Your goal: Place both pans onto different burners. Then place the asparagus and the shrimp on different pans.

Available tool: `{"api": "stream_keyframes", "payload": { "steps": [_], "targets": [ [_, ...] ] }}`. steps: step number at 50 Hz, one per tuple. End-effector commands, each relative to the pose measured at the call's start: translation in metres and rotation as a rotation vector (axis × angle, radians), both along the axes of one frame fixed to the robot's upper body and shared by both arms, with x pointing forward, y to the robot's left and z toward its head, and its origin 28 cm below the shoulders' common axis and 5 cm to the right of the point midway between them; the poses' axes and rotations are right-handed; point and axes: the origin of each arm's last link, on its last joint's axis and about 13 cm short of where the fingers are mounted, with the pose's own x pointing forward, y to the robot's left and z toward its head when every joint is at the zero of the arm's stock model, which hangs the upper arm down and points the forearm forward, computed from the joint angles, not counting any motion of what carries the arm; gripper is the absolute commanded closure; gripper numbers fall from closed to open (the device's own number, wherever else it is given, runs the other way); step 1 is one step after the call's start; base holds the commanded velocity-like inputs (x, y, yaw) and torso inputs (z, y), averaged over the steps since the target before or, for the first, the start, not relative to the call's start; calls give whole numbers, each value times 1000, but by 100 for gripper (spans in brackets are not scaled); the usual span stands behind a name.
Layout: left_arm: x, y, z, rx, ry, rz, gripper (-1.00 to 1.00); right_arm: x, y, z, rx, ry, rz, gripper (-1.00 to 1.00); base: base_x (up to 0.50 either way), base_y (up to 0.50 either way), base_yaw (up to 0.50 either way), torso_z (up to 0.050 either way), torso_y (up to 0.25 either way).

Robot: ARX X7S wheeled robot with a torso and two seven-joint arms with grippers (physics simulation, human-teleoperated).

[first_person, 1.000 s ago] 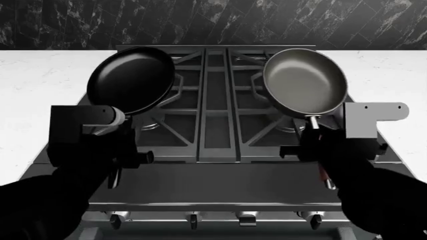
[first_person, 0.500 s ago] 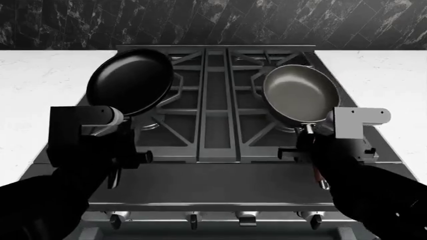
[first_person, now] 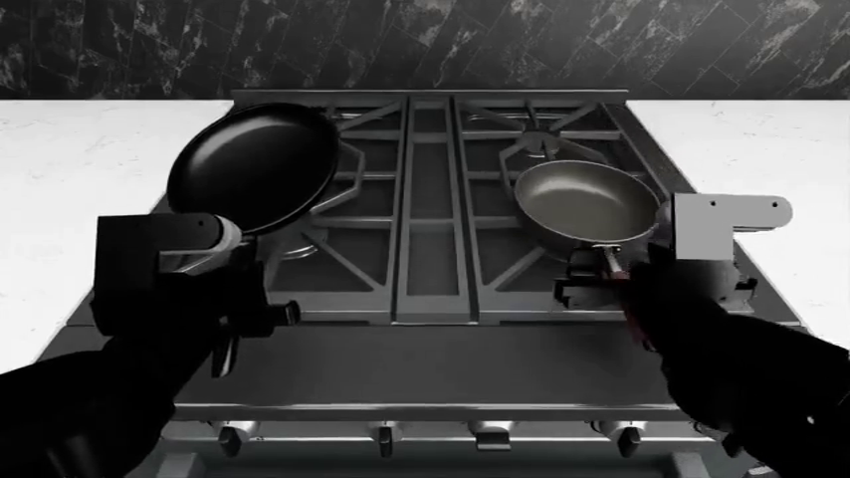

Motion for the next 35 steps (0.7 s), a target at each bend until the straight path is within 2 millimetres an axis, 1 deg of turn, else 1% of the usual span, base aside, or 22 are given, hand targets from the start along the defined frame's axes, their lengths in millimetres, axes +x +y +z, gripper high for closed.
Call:
{"api": "stream_keyframes", "payload": {
  "steps": [1,6,8,10,16,20,24,30,35],
  "targets": [
    [4,3,8,17,-48,101,100,-15,7,52,-34,-168,37,-100,0,0,0,0,0],
    [10,2,13,55,-65,104,100,-28,10,87,-49,-280,50,-100,0,0,0,0,2],
    [14,4,16,76,-72,115,100,-33,10,95,-51,-309,52,-100,0,0,0,0,5],
    [19,5,20,97,-75,119,100,-37,9,99,-51,-325,48,-100,0,0,0,0,0],
    [33,3,29,179,-53,98,100,-44,6,98,-47,-340,36,-100,0,0,0,2,2],
    [42,-2,29,215,-22,69,100,-47,5,94,-39,-339,34,-100,0,0,0,0,3],
    [48,-4,20,229,19,35,100,-47,4,89,-18,-334,38,-100,0,0,0,0,0],
    [51,-4,5,221,69,19,100,-45,3,83,-8,-320,36,-100,0,0,0,0,2],
    [49,-2,-7,205,102,28,100,-42,3,79,-7,-308,34,-100,0,0,0,2,2]
  ]
}}
